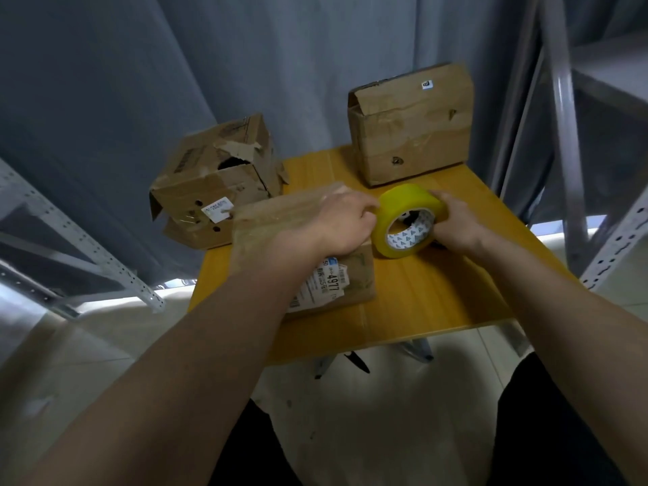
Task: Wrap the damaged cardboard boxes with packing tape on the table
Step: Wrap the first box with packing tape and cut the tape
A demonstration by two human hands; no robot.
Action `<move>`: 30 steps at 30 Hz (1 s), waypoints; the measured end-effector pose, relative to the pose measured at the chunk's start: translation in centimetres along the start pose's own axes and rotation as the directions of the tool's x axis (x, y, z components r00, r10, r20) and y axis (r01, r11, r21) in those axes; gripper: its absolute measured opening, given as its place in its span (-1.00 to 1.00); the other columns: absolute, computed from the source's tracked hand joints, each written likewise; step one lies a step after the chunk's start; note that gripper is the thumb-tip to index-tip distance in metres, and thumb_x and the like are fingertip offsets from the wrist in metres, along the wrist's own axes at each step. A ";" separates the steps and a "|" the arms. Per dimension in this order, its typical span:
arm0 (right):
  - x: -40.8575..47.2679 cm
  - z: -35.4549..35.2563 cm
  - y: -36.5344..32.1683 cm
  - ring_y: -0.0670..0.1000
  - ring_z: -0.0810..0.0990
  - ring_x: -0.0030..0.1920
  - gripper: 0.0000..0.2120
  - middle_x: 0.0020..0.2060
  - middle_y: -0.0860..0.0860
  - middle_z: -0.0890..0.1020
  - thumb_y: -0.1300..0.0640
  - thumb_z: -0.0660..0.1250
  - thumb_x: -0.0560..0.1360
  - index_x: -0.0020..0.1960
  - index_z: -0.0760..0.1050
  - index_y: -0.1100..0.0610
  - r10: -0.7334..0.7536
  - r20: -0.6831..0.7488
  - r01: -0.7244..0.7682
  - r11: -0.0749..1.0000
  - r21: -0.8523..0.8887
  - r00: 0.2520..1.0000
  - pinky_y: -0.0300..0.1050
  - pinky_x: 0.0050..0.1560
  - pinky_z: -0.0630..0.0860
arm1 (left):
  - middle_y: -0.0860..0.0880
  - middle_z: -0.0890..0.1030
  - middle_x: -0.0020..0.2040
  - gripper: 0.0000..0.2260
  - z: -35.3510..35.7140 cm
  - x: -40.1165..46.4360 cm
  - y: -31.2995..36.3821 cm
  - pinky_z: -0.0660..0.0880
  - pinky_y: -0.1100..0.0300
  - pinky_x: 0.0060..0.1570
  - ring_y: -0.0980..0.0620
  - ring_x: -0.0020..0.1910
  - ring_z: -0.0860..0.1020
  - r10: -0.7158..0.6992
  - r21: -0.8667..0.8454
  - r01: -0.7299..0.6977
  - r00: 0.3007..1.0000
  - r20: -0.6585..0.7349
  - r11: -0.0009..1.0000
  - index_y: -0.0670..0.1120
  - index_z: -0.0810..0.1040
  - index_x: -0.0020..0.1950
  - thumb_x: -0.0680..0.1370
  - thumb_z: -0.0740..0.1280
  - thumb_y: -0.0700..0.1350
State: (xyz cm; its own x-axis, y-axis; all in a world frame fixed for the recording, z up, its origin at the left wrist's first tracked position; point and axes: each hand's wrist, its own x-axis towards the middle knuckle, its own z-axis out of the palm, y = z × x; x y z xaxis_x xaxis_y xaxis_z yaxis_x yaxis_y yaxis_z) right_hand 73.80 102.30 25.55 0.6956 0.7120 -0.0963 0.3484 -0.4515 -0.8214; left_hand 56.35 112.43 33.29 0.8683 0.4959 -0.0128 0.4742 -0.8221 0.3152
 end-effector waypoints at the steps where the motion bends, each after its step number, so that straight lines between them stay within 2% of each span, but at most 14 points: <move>1: 0.1 -0.1 0.3 0.21 0.29 0.41 -0.30 0.39 0.18 0.36 0.39 0.34 0.45 0.51 0.22 0.06 -0.005 -0.049 0.001 0.997 -0.078 0.999 0.15 0.37 0.36 | -0.07 0.42 0.37 -0.64 0.2 0.1 -0.1 0.16 0.04 0.42 -0.03 0.41 0.28 -0.015 -0.013 0.015 1.000 -0.017 1.000 0.02 0.43 0.43 0.63 0.13 -0.10; 3: 0.4 -0.1 0.8 0.21 0.26 0.42 -0.40 0.39 0.17 0.36 0.34 0.35 0.47 0.47 0.29 0.10 -0.001 -0.138 -0.033 0.970 -0.242 0.990 0.12 0.40 0.32 | -0.03 0.43 0.38 -0.64 0.5 0.2 -0.3 0.17 0.01 0.43 -0.01 0.40 0.28 -0.023 -0.021 0.022 0.999 -0.029 1.000 0.06 0.45 0.41 0.63 0.13 -0.09; 7: 0.7 0.6 1.6 0.23 0.39 0.27 -0.72 0.25 0.21 0.47 0.16 0.31 0.55 0.23 0.43 0.24 0.039 -0.085 -0.078 0.850 -0.521 0.996 0.07 0.21 0.41 | 0.07 0.34 0.49 -0.63 0.8 -0.1 -0.3 0.11 0.01 0.44 0.00 0.44 0.23 0.003 0.043 -0.002 1.000 -0.023 0.999 0.04 0.46 0.41 0.64 0.09 -0.10; 11: 0.5 0.2 2.0 0.19 0.37 0.16 -0.74 0.12 0.19 0.49 0.07 0.28 0.57 0.16 0.47 0.22 -0.042 -0.154 -0.087 0.665 -0.742 0.987 -0.03 0.03 0.34 | 0.08 0.29 0.52 -0.63 0.9 -0.7 -0.5 0.07 0.03 0.44 0.02 0.47 0.19 -0.010 0.088 0.012 1.000 -0.027 0.996 0.05 0.45 0.42 0.65 0.08 -0.08; 13: 0.5 0.1 1.9 0.16 0.41 0.08 -0.76 0.03 0.16 0.51 0.04 0.25 0.58 0.11 0.49 0.20 -0.069 -0.113 -0.050 0.593 -0.803 0.991 -0.04 0.00 0.34 | 0.08 0.29 0.52 -0.63 0.9 -0.8 -0.5 0.04 0.03 0.45 0.03 0.48 0.18 -0.018 0.098 0.021 0.999 -0.027 0.995 0.05 0.44 0.43 0.65 0.07 -0.07; 14: 0.4 0.0 1.6 0.13 0.44 0.00 -0.77 -0.07 0.13 0.52 0.01 0.26 0.57 0.03 0.50 0.19 -0.059 -0.079 -0.028 0.600 -0.800 0.995 -0.06 -0.06 0.35 | 0.08 0.29 0.52 -0.63 0.9 -0.7 -0.5 0.02 0.03 0.46 0.04 0.48 0.17 -0.022 0.103 0.025 0.999 -0.026 0.994 0.06 0.43 0.44 0.65 0.07 -0.07; 16: 0.2 -0.5 0.8 0.04 0.46 -0.24 -0.74 -0.27 0.05 0.48 -0.06 0.36 0.50 -0.16 0.44 0.13 0.019 -0.022 -0.029 0.706 -0.707 1.000 -0.12 -0.30 0.35 | 0.08 0.30 0.52 -0.62 0.9 -0.7 -0.5 0.01 0.04 0.47 0.05 0.49 0.17 -0.024 0.104 0.027 0.999 -0.023 0.994 0.06 0.42 0.44 0.65 0.06 -0.07; 17: 0.1 -0.8 0.5 0.01 0.44 -0.31 -0.69 -0.31 0.04 0.46 -0.08 0.42 0.44 -0.20 0.39 0.11 0.065 -0.013 -0.058 0.756 -0.652 0.998 -0.12 -0.39 0.32 | 0.08 0.31 0.51 -0.62 0.9 -0.6 -0.6 0.01 0.05 0.46 0.05 0.48 0.17 -0.026 0.104 0.028 0.999 -0.023 0.994 0.05 0.43 0.44 0.65 0.06 -0.07; 20: -0.6 -2.3 0.5 0.01 0.45 -0.33 -0.64 -0.30 0.05 0.47 -0.06 0.52 0.35 -0.16 0.42 0.14 0.206 -0.053 -0.206 0.852 -0.481 0.977 -0.12 -0.43 0.31 | 0.10 0.32 0.51 -0.62 0.9 -0.5 -0.7 0.00 0.07 0.45 0.06 0.48 0.17 -0.038 0.112 0.040 0.999 -0.023 0.993 0.04 0.45 0.42 0.64 0.07 -0.06; 23: -1.4 -3.5 1.6 0.03 0.49 -0.31 -0.67 -0.28 0.08 0.50 0.02 0.53 0.36 -0.21 0.39 0.14 0.287 -0.058 -0.293 0.938 -0.185 0.956 -0.12 -0.41 0.38 | 0.10 0.32 0.50 -0.62 1.0 -0.4 -0.5 -0.01 0.09 0.45 0.07 0.48 0.17 -0.038 0.138 0.040 0.999 -0.019 0.990 0.05 0.43 0.44 0.64 0.07 -0.05; 26: -2.2 -3.9 1.7 0.03 0.48 -0.34 -0.74 -0.31 0.10 0.52 0.07 0.47 0.42 -0.24 0.43 0.17 0.270 -0.070 -0.268 0.963 0.043 0.960 -0.13 -0.39 0.40 | 0.10 0.32 0.50 -0.61 1.1 -0.5 -0.4 -0.01 0.11 0.45 0.07 0.48 0.16 -0.044 0.157 0.045 0.999 -0.011 0.987 0.04 0.41 0.45 0.64 0.06 -0.05; 28: -2.8 -3.9 0.9 0.04 0.46 -0.35 -0.70 -0.32 0.12 0.52 0.00 0.44 0.46 -0.23 0.45 0.20 0.211 -0.116 -0.189 0.965 0.180 0.971 -0.12 -0.35 0.41 | 0.09 0.31 0.51 -0.60 1.0 -0.6 -0.3 -0.02 0.09 0.46 0.07 0.49 0.15 -0.055 0.161 0.056 0.998 -0.008 0.985 0.05 0.39 0.46 0.64 0.06 -0.04; 30: -3.4 -3.4 -0.4 0.05 0.47 -0.33 -0.67 -0.32 0.09 0.50 -0.05 0.43 0.46 -0.15 0.45 0.20 0.165 -0.103 -0.126 0.942 0.311 0.981 -0.10 -0.34 0.42 | 0.09 0.30 0.51 -0.60 1.0 -0.7 -0.1 -0.04 0.07 0.47 0.05 0.50 0.13 -0.065 0.165 0.065 0.998 -0.004 0.984 0.05 0.37 0.48 0.64 0.07 -0.02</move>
State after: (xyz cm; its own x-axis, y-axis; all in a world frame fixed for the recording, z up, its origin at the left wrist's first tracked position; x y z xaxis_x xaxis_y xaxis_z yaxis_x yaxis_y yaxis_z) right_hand 73.48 98.25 28.17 0.8046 0.5685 -0.1718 0.0454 -0.3474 -0.9366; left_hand 55.85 111.92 32.35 0.8352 0.5492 -0.0294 0.5468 -0.8233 0.1525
